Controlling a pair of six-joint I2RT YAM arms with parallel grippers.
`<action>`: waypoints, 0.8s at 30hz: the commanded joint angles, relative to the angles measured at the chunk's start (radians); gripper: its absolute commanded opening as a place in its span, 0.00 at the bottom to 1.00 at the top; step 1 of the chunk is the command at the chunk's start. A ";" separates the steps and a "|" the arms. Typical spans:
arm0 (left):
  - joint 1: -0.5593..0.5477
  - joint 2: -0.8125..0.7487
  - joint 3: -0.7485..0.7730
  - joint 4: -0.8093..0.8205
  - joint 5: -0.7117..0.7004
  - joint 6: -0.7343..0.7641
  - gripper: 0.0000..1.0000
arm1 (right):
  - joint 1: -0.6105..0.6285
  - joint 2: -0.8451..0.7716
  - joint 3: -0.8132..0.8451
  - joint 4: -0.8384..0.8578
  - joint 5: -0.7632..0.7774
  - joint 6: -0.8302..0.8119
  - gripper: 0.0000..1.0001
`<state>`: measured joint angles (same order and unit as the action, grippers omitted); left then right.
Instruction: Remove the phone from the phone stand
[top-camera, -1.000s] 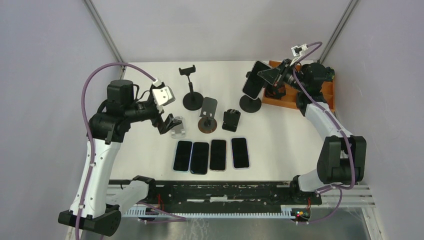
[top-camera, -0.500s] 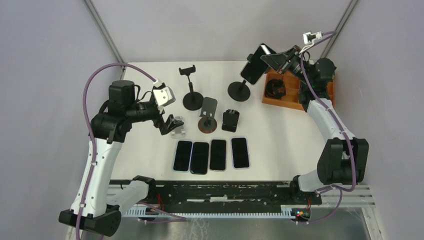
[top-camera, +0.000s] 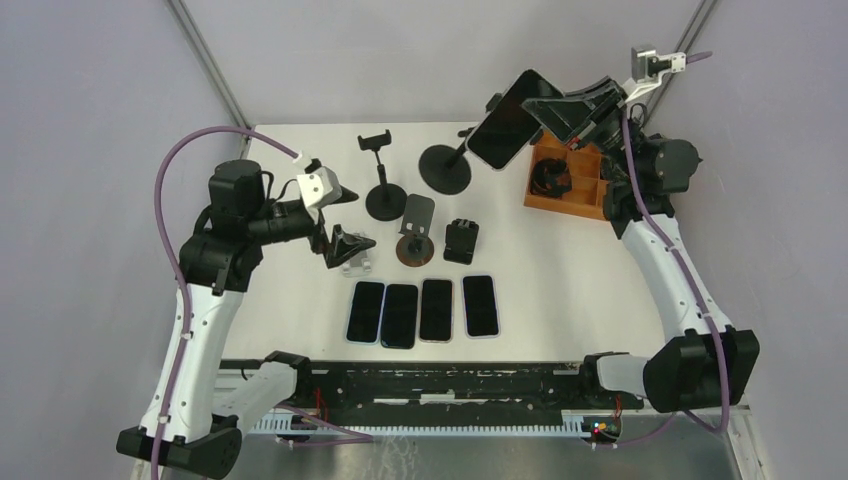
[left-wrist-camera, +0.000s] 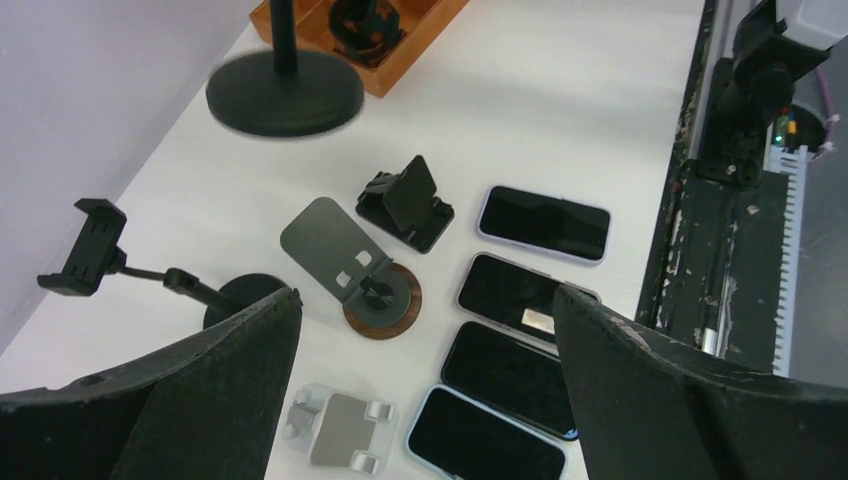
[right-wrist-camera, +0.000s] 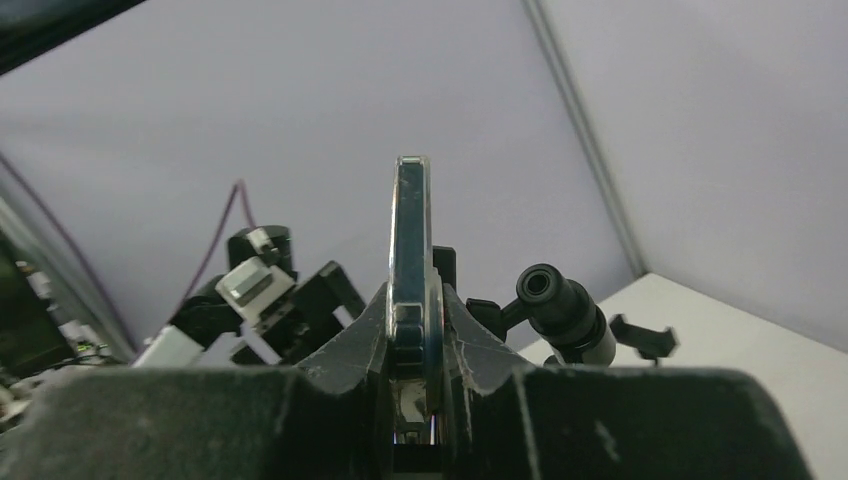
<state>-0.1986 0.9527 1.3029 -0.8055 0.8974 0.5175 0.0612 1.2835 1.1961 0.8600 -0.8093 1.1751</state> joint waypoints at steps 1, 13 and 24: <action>-0.001 -0.034 -0.008 0.116 0.078 -0.113 1.00 | 0.103 -0.085 -0.006 0.240 0.075 0.181 0.00; -0.001 -0.086 -0.060 0.174 0.153 -0.133 1.00 | 0.512 -0.042 -0.108 0.362 0.148 0.176 0.00; -0.001 -0.119 -0.119 0.198 0.258 -0.248 1.00 | 0.726 0.065 -0.119 0.393 0.168 0.113 0.00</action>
<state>-0.1986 0.8425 1.1877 -0.6464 1.0821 0.3443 0.7437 1.3403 1.0405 1.0622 -0.7567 1.2842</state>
